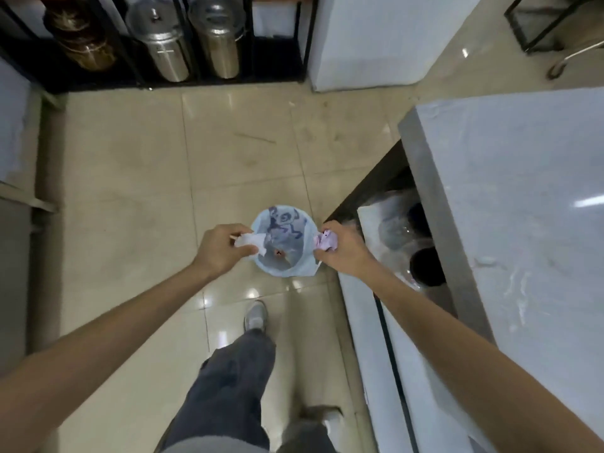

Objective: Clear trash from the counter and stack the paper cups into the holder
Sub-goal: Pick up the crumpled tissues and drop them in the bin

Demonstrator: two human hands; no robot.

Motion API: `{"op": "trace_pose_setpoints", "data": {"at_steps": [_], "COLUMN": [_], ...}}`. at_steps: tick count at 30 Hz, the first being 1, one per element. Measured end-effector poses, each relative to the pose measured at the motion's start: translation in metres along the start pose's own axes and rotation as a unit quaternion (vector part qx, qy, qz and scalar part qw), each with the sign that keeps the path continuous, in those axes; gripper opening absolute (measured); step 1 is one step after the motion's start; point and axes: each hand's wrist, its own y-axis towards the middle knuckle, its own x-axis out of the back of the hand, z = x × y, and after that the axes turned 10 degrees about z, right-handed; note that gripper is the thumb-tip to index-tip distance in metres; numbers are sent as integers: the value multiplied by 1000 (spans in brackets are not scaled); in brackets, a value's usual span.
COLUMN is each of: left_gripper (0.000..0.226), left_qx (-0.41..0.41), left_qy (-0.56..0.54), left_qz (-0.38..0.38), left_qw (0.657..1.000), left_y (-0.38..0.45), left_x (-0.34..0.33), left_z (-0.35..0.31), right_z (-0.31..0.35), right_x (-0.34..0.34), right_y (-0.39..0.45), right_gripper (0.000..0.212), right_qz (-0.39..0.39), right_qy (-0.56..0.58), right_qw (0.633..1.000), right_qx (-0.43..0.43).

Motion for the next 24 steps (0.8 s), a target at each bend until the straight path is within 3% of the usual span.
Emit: {"op": "trace_pose_setpoints", "data": {"at_steps": [6,13,15,24], "left_gripper": [36,38,38,46], "left_qx": [65,121,132,97], "left_qy": [-23,-37,-13,65], "left_qz": [6,52,62,97], "left_qw": [998,991,989,988], "left_y": [80,164,188,286], "left_x": [-21,-68,-82,-150], "left_z": [48,112,134,221], "right_z": [-44,-107,-126,-211], "right_x": [-51,-116,-135,-220], "right_y": [78,157,179,259], "right_gripper": [36,31,40,56], "right_qz": [28,-30,-27,-4], "right_qy": [50,83,76,86], "right_qw": [995,990,987,984], "right_qx": [-86,-112,-136,-156]}}
